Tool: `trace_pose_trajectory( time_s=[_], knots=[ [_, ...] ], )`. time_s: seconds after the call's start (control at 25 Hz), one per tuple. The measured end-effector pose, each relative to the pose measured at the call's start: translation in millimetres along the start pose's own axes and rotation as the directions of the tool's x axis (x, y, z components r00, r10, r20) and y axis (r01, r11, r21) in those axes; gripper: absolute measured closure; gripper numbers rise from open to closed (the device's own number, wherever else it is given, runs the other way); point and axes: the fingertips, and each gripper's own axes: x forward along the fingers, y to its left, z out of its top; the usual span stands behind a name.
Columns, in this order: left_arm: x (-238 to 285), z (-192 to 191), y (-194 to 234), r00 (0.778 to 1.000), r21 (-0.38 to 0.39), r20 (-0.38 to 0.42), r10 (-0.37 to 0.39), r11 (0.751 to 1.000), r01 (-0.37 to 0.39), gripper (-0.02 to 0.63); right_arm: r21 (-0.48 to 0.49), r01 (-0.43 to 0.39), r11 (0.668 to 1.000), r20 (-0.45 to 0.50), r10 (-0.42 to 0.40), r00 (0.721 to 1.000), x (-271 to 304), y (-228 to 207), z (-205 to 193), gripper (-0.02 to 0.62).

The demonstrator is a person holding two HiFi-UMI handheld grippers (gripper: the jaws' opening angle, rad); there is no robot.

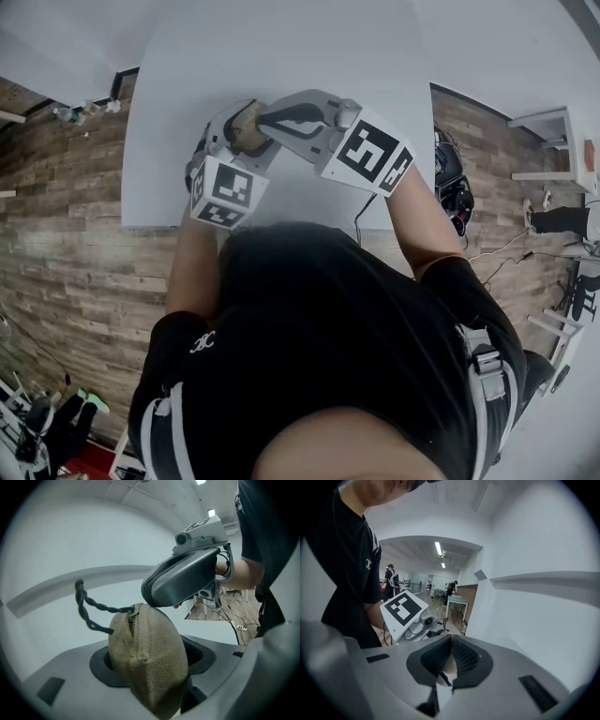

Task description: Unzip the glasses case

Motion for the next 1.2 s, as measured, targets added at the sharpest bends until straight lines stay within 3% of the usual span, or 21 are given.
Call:
trace_pose_trajectory(
  time_s=[0.24, 0.4, 0.68, 0.8, 0.92, 1.2],
  knots=[
    [9.1, -26.4, -3.0, 0.991, 0.112, -0.135, -0.010, 0.993, 0.026, 0.304, 0.029, -0.075, 0.997, 0.024, 0.075, 0.997, 4.8, -1.4, 11.4, 0.568],
    [13.6, -31.6, -8.2, 0.985, 0.180, -0.174, 0.004, 0.983, 0.028, 0.304, 0.011, -0.158, 0.987, -0.057, 0.158, 0.986, 18.6, 13.4, 3.3, 0.485],
    [19.8, -36.7, -12.4, 0.979, 0.230, -0.204, 0.011, 0.972, 0.037, 0.304, -0.036, -0.125, 0.991, -0.142, 0.119, 0.983, 31.5, 11.4, -12.3, 0.481],
    [20.9, -37.2, -13.0, 0.978, 0.222, -0.210, 0.006, 0.974, 0.042, 0.304, -0.083, -0.112, 0.990, -0.157, 0.098, 0.983, 31.2, 13.2, -16.6, 0.542],
    [20.5, -37.5, -15.1, 0.976, 0.193, -0.215, -0.010, 0.980, 0.053, 0.304, -0.131, -0.097, 0.987, -0.134, 0.079, 0.988, 30.3, 14.5, -12.7, 0.562],
    [17.0, -24.5, -21.4, 0.991, 0.110, -0.118, -0.069, 0.991, 0.082, 0.304, -0.028, -0.105, 0.994, -0.062, 0.103, 0.993, 23.1, 17.6, -7.4, 0.571]
  ],
)
